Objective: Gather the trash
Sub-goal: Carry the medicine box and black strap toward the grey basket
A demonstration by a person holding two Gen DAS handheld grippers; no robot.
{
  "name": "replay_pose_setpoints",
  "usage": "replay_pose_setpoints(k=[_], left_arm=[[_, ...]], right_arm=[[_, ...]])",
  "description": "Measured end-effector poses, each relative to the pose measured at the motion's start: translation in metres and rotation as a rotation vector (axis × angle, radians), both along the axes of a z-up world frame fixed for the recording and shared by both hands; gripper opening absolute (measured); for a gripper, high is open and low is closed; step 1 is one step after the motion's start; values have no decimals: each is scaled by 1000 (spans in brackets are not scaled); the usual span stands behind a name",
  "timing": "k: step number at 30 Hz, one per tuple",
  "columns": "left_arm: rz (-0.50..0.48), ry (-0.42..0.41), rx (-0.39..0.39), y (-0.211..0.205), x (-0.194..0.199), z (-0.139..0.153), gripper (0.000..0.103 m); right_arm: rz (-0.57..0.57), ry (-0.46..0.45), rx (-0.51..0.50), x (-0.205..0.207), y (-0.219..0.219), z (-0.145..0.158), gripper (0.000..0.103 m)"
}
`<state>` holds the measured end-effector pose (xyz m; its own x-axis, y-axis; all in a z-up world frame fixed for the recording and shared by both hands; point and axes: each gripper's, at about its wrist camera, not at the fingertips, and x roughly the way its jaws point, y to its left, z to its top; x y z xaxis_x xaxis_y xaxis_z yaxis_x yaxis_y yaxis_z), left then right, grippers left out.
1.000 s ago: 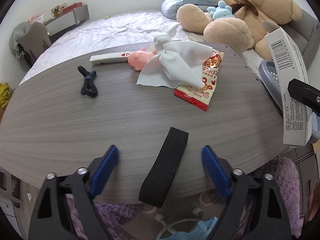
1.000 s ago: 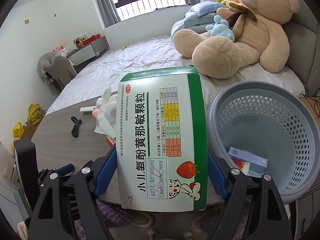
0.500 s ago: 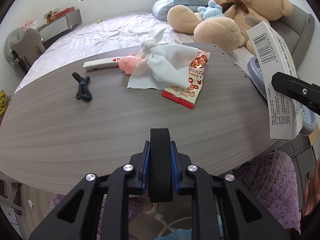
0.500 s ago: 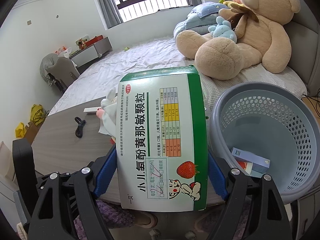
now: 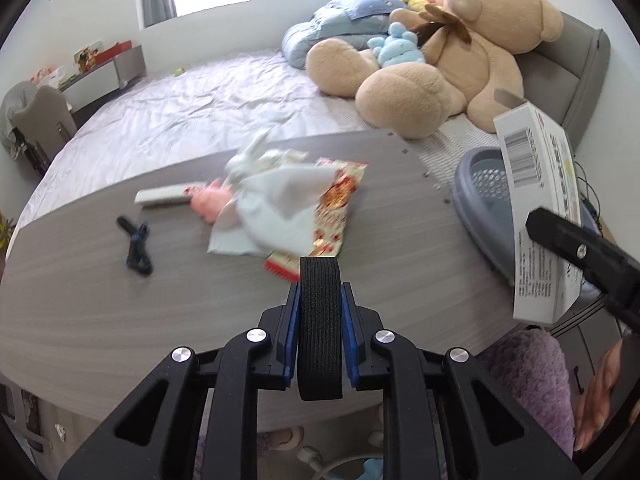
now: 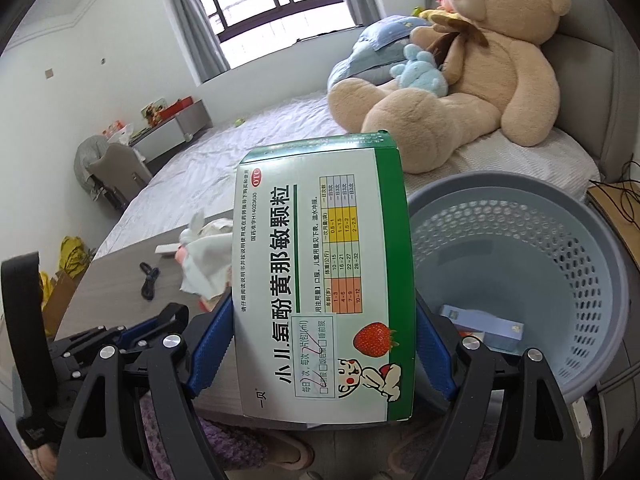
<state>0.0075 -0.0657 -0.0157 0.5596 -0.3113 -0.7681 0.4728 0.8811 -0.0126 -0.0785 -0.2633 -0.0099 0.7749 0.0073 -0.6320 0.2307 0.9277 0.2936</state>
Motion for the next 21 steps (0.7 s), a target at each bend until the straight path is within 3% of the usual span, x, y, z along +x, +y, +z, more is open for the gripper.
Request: replay_pose_setpoints(k=[11,21], left_arm=[[-160,-26,-33,-117,4,27,19],[-268,-13,-18,-203,3,29,19]], right_arm=[[-201,-3,12,-36,-95,5,78],[-247,34,15,-46,-139,-3,78]])
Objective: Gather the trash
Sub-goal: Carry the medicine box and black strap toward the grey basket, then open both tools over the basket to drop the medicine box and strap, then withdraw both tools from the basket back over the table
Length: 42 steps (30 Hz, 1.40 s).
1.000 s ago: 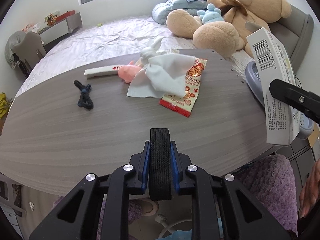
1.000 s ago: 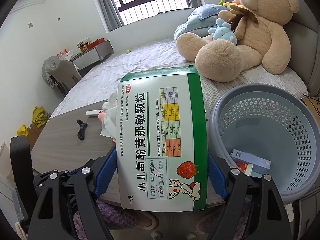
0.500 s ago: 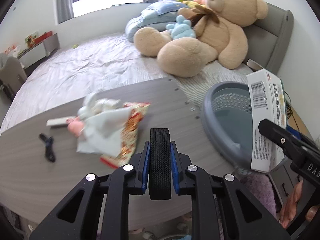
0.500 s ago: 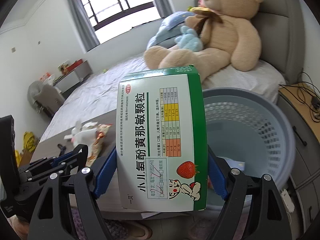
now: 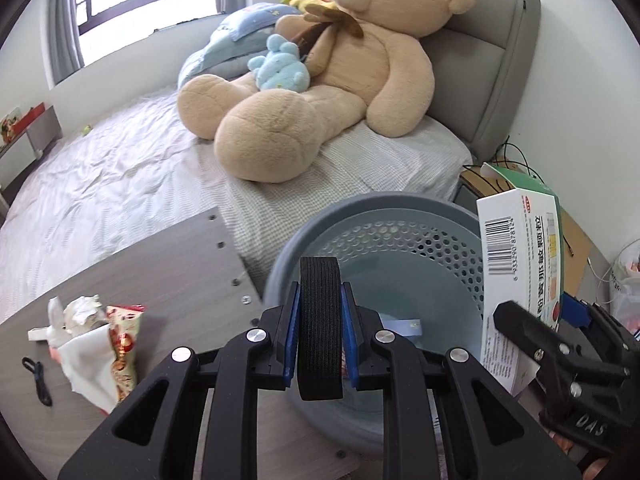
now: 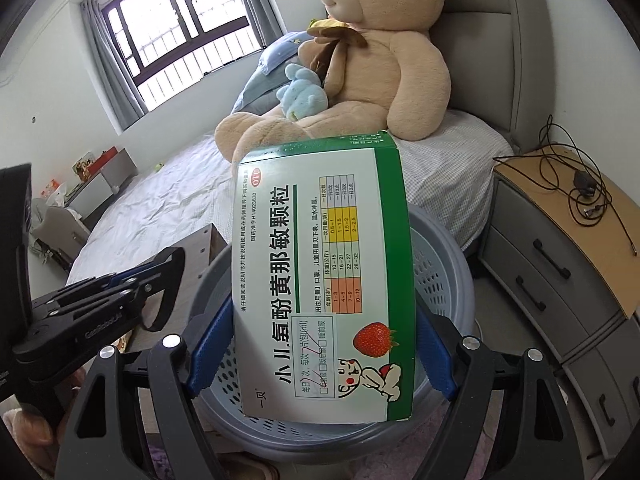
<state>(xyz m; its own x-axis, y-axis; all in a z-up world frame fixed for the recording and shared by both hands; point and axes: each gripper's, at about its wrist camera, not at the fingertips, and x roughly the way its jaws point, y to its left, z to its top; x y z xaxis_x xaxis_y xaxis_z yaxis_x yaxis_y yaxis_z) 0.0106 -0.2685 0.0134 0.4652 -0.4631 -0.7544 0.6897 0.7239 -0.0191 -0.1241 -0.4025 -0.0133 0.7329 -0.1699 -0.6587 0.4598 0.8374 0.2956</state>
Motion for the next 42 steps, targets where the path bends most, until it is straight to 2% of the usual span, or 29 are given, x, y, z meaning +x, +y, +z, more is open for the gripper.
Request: replay_pose_setpoints(k=[13,15,18,19,20,28,32,42], left_arm=[[-20,30,41,-27,3,-12,20],[-18,34,39,-25,3,-12,26],[3,27,31,-19,4,-10,50],[11,19,25,-17,4,-8,62],[17,10,19,-15,4,-6,64],[39,6,18,-8,6,-3,65],[57,4,17,-1,6,-2,71],[91,5,20,23,-2,-4,76]], right_arm=[[11,-1,21,0,-14,-8,78],[14,1,26,0,-14,-9,79],[8,0,39,1,-16,-9,79],[7,-3,45,1,-16,-9,79],[4,-7,49,0,-17,-8,79],[-12,-13,34,-1,-16,-4,80],[-11,-12,36,-1,-14,-3,80],[-2,7,39,4,-4,-8,80]])
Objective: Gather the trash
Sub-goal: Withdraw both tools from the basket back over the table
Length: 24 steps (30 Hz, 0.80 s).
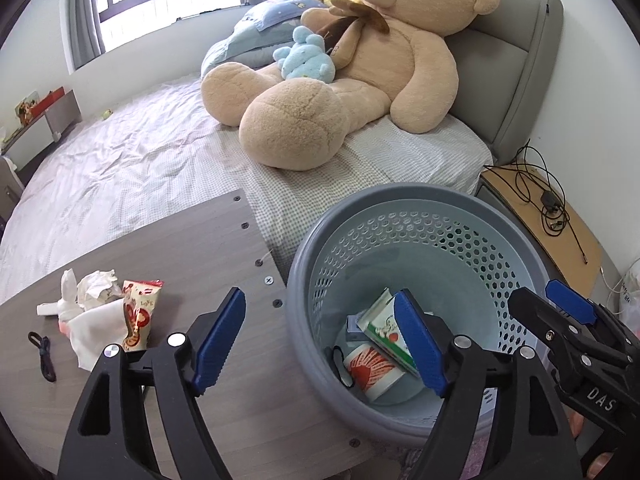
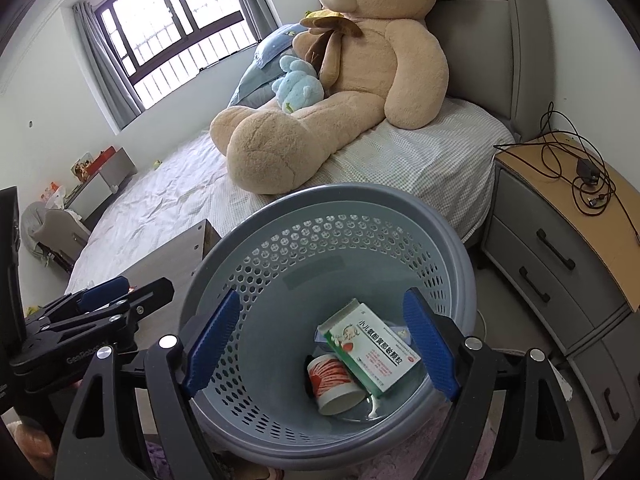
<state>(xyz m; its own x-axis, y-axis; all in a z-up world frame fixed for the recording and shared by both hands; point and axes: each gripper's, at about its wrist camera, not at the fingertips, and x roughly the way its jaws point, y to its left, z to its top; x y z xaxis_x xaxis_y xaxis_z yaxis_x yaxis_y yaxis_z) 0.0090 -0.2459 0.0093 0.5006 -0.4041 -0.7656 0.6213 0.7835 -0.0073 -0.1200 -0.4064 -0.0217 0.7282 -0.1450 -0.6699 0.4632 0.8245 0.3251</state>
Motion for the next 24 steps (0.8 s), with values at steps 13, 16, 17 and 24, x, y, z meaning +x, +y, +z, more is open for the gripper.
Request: replay_pose_setpoints(k=[13,16,17,24], left_arm=[[51,9,-7,37,2,-1,78],[62,13,-23,46,4,1,78],[65,12,-29,48,4,2,78],[95,2,-62,74,9,11,78]], right_arm=[[55,17,-8,13,25,0,80],[62,17,-18,16,31,4,80],[66,13,-22,18,34,7,80],[88,-5,-56,30,52,23,80]])
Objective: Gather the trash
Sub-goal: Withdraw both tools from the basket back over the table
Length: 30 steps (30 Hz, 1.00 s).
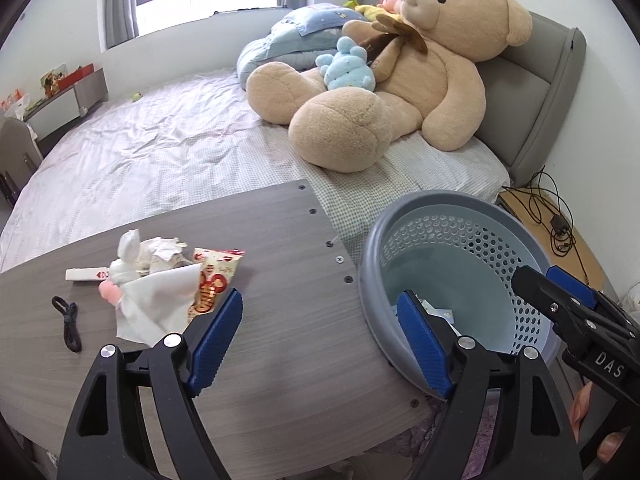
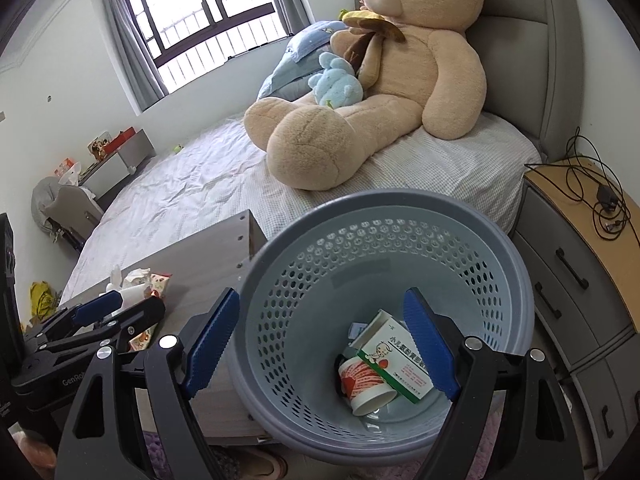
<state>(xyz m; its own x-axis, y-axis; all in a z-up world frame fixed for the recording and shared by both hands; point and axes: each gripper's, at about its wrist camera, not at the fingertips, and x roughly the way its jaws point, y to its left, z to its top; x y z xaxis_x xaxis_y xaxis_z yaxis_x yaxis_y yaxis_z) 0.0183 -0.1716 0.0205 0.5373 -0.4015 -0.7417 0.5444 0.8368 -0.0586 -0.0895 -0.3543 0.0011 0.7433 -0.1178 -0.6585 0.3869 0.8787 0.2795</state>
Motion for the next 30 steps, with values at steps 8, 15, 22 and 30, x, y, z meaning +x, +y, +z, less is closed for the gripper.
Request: replay_pose_setpoints(k=[8,15,22,30], left_arm=[[73,-30,8,49,1,8,78],[152,-52,-17,95,3,8,78],[245,-33,-6,146,13,-5,78],[371,-35,4,209,30,-16,78]], right_arm=[[19,-35,43,5,25,-2,80],[87,-23,29,14,60,-4,80],[155,9,7,30,99,-13,80],[260,66,-29,63,149,-25,80]])
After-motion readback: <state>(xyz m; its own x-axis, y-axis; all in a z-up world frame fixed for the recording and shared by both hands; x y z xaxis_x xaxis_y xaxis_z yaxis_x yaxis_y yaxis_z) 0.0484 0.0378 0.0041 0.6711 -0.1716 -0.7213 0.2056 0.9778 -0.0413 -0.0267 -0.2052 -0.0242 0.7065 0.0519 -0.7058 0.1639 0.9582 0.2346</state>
